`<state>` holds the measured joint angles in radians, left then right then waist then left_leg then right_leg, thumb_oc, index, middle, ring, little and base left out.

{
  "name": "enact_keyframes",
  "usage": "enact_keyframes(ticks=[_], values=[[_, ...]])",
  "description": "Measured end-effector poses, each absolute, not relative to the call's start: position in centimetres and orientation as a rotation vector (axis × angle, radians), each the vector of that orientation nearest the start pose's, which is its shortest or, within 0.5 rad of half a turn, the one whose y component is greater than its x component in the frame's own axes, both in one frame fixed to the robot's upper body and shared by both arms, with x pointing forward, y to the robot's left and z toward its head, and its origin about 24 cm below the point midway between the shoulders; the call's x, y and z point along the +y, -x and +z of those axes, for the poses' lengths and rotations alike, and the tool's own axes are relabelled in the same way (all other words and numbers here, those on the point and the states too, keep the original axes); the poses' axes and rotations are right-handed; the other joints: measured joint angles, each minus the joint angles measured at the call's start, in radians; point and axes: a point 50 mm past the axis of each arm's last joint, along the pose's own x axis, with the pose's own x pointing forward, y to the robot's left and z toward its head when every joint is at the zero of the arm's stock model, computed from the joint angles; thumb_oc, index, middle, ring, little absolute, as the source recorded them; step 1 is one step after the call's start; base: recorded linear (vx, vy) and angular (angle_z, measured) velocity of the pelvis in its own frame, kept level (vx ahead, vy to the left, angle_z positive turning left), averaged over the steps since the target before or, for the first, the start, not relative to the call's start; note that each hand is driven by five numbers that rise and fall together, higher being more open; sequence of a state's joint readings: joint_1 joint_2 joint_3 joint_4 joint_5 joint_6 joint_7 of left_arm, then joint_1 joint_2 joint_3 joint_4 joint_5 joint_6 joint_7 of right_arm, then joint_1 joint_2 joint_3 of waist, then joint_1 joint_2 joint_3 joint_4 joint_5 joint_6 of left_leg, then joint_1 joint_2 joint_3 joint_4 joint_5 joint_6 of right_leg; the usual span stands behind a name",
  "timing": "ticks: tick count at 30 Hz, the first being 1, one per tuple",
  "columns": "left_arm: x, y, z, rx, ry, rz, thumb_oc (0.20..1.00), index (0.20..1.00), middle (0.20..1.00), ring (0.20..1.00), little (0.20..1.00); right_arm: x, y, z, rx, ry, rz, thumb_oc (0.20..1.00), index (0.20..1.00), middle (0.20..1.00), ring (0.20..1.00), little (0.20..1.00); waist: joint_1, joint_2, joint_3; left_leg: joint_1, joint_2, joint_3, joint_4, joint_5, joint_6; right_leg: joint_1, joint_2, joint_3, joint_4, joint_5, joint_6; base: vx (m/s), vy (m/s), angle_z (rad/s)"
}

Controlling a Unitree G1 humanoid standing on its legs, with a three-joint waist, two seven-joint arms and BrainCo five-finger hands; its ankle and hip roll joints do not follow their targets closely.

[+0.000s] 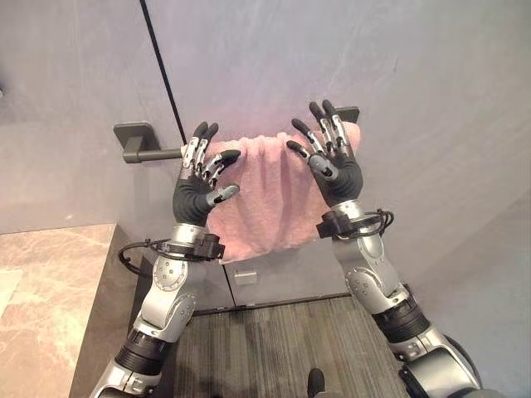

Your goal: Put brush and paste in cup on sink, flatten towel.

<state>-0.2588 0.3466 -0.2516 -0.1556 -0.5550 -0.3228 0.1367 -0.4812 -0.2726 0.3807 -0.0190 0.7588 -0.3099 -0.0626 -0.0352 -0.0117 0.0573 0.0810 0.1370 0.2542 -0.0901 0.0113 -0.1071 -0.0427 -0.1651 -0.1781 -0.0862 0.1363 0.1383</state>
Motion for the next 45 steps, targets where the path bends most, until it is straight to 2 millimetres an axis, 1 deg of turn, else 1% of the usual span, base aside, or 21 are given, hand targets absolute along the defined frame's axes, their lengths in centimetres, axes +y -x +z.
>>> enact_keyframes(ticks=[4, 8, 11, 13, 16, 17, 19, 25, 30, 32, 36, 41, 45], values=[[14.1, -27.3, 16.1, -0.572, 0.278, -0.213, 1.000, 1.000, 1.000, 1.000, 1.000, -8.6, -29.7, 18.0, -0.530, -0.472, 0.469, 1.000, 1.000, 1.000, 1.000, 1.000, 0.007, -0.007, -0.003, -0.001, 0.002, -0.001, 0.000, 0.000, 0.000, 0.000, 0.002, -0.001, 0.000, 0.001, -0.001, 0.00, 0.008, 0.00], [14.4, -27.3, 16.0, -0.574, 0.279, -0.195, 1.000, 1.000, 1.000, 1.000, 1.000, -7.8, -29.5, 17.9, -0.522, -0.475, 0.494, 1.000, 1.000, 1.000, 1.000, 1.000, 0.026, -0.019, -0.007, -0.002, 0.002, -0.002, 0.000, 0.000, 0.000, 0.000, 0.002, -0.004, 0.000, 0.002, -0.001, 0.01, 0.006, 0.01], [15.1, -27.1, 16.0, -0.579, 0.273, -0.165, 1.000, 1.000, 1.000, 1.000, 1.000, -7.4, -29.4, 17.8, -0.517, -0.477, 0.511, 1.000, 1.000, 1.000, 1.000, 1.000, 0.027, -0.026, -0.011, -0.006, 0.002, -0.006, 0.000, 0.000, 0.000, 0.000, 0.001, -0.012, 0.000, 0.001, -0.001, 0.02, 0.016, 0.06], [15.5, -27.1, 16.0, -0.582, 0.275, -0.143, 1.000, 1.000, 1.000, 1.000, 1.000, -7.4, -29.4, 17.8, -0.519, -0.476, 0.519, 1.000, 1.000, 1.000, 1.000, 1.000, 0.027, -0.029, -0.013, -0.013, 0.000, -0.025, 0.000, 0.003, -0.002, 0.001, -0.002, -0.023, 0.000, 0.001, -0.001, 0.02, 0.014, 0.16], [15.6, -27.0, 16.0, -0.583, 0.278, -0.132, 1.000, 1.000, 1.000, 1.000, 1.000, -7.0, -29.3, 17.7, -0.513, -0.472, 0.541, 1.000, 1.000, 1.000, 1.000, 1.000, 0.042, -0.033, -0.013, -0.011, -0.003, -0.028, 0.000, 0.003, -0.001, 0.007, -0.005, -0.026, 0.000, 0.001, -0.001, 0.01, 0.010, 0.06], [16.0, -27.0, 16.1, -0.588, 0.278, -0.119, 1.000, 1.000, 1.000, 1.000, 1.000, -6.7, -29.2, 17.6, -0.508, -0.469, 0.552, 1.000, 1.000, 1.000, 1.000, 1.000, 0.049, -0.036, -0.013, -0.011, -0.004, -0.029, 0.000, 0.003, -0.001, 0.008, -0.007, -0.027, 0.000, 0.001, -0.001, 0.01, 0.012, 0.05], [16.3, -27.1, 16.2, -0.596, 0.276, -0.103, 1.000, 1.000, 1.000, 1.000, 1.000, -6.7, -29.2, 17.7, -0.513, -0.450, 0.554, 1.000, 1.000, 1.000, 1.000, 1.000, 0.053, -0.041, -0.013, -0.011, -0.006, -0.031, 0.000, 0.004, -0.001, 0.009, -0.009, -0.028, 0.000, 0.001, -0.001, 0.00, 0.006, 0.02], [16.4, -27.1, 16.2, -0.596, 0.277, -0.097, 1.000, 1.000, 1.000, 1.000, 1.000, -6.6, -29.2, 17.7, -0.519, -0.430, 0.552, 1.000, 1.000, 1.000, 1.000, 1.000, 0.052, -0.042, -0.013, -0.011, -0.005, -0.031, 0.000, 0.004, 0.000, 0.008, -0.008, -0.029, 0.000, 0.001, -0.001, 0.00, 0.000, 0.00], [16.4, -27.0, 16.2, -0.595, 0.277, -0.096, 1.000, 1.000, 1.000, 1.000, 1.000, -7.1, -29.2, 17.4, -0.527, -0.388, 0.528, 1.000, 1.000, 1.000, 1.000, 1.000, 0.046, -0.042, -0.012, -0.009, -0.005, -0.028, 0.000, 0.004, 0.000, 0.009, -0.008, -0.026, 0.000, 0.001, 0.000, 0.00, 0.000, 0.00], [16.4, -27.0, 16.2, -0.595, 0.277, -0.096, 1.000, 1.000, 1.000, 1.000, 1.000, -8.0, -29.4, 17.4, -0.534, -0.383, 0.488, 1.000, 1.000, 1.000, 1.000, 1.000, 0.043, -0.040, -0.011, -0.007, -0.005, -0.026, 0.000, 0.004, 0.000, 0.009, -0.008, -0.024, 0.000, 0.001, 0.000, 0.00, -0.013, -0.02], [16.4, -27.0, 16.1, -0.594, 0.277, -0.095, 1.000, 1.000, 1.000, 1.000, 1.000, -8.9, -29.4, 17.0, -0.531, -0.348, 0.442, 1.000, 1.000, 1.000, 1.000, 1.000, 0.040, -0.039, -0.011, -0.002, -0.005, -0.024, 0.000, 0.004, 0.000, 0.011, -0.008, -0.022, 0.000, 0.001, 0.000, 0.00, 0.000, 0.00], [16.4, -27.0, 16.0, -0.587, 0.277, -0.095, 1.000, 1.000, 1.000, 1.000, 1.000, -9.5, -29.7, 16.3, -0.506, -0.332, 0.403, 1.000, 1.000, 1.000, 1.000, 1.000, 0.021, -0.035, -0.008, 0.006, -0.005, -0.022, 0.000, 0.003, 0.000, 0.019, -0.008, -0.020, 0.000, 0.002, 0.000, 0.00, 0.000, 0.00], [16.4, -26.9, 15.9, -0.583, 0.277, -0.095, 1.000, 1.000, 1.000, 1.000, 1.000, -10.3, -30.1, 16.0, -0.496, -0.325, 0.357, 1.000, 1.000, 1.000, 1.000, 1.000, 0.019, -0.030, -0.005, 0.011, -0.005, -0.023, 0.000, 0.003, 0.000, 0.024, -0.007, -0.020, 0.000, 0.002, 0.000, 0.00, 0.000, 0.00]])
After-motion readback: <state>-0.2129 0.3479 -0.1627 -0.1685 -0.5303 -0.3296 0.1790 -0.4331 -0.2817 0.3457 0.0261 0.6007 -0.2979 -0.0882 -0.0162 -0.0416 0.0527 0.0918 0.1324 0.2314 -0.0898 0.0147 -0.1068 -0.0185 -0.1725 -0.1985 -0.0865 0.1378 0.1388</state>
